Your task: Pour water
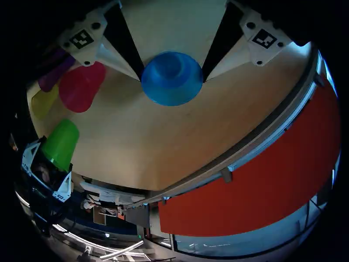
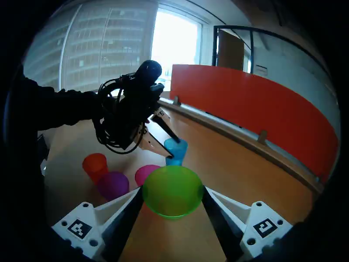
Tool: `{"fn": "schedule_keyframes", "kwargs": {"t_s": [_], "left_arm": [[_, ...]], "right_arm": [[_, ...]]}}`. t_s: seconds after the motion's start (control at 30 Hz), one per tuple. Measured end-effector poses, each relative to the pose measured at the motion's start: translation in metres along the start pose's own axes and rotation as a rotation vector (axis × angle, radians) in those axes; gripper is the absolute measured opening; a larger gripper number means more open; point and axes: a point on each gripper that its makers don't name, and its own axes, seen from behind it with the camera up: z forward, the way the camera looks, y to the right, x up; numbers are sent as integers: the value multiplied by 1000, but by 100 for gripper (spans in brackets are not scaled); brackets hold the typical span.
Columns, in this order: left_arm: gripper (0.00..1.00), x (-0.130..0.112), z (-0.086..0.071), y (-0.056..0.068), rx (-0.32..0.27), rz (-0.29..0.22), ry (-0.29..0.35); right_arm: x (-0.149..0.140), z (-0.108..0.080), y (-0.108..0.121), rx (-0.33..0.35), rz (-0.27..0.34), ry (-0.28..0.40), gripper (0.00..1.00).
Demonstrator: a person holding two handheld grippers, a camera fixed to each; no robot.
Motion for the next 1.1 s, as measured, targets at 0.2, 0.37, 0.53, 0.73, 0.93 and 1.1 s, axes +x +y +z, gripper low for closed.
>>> {"fn": "schedule_keyframes", "kwargs": {"t_s": [0.2,0.37,0.53,0.73,0.93,1.1], "left_arm": [[91,0,0,1,0,-9,8],[90,0,0,1,-2,-25,21],[89,0,0,1,3,-30,38],[89,1,1,2,13,-43,58],[89,8,-3,2,21,-55,80],[89,17,-11,-2,41,-67,106]], "right_arm": [[-1,-1,1,-4,2,-2,94],[-2,-1,1,-5,2,-1,94],[-2,-1,1,-5,5,1,94],[-1,-1,2,-9,5,2,93],[2,-3,5,-13,7,7,94],[6,-5,6,-18,6,15,94]]}}
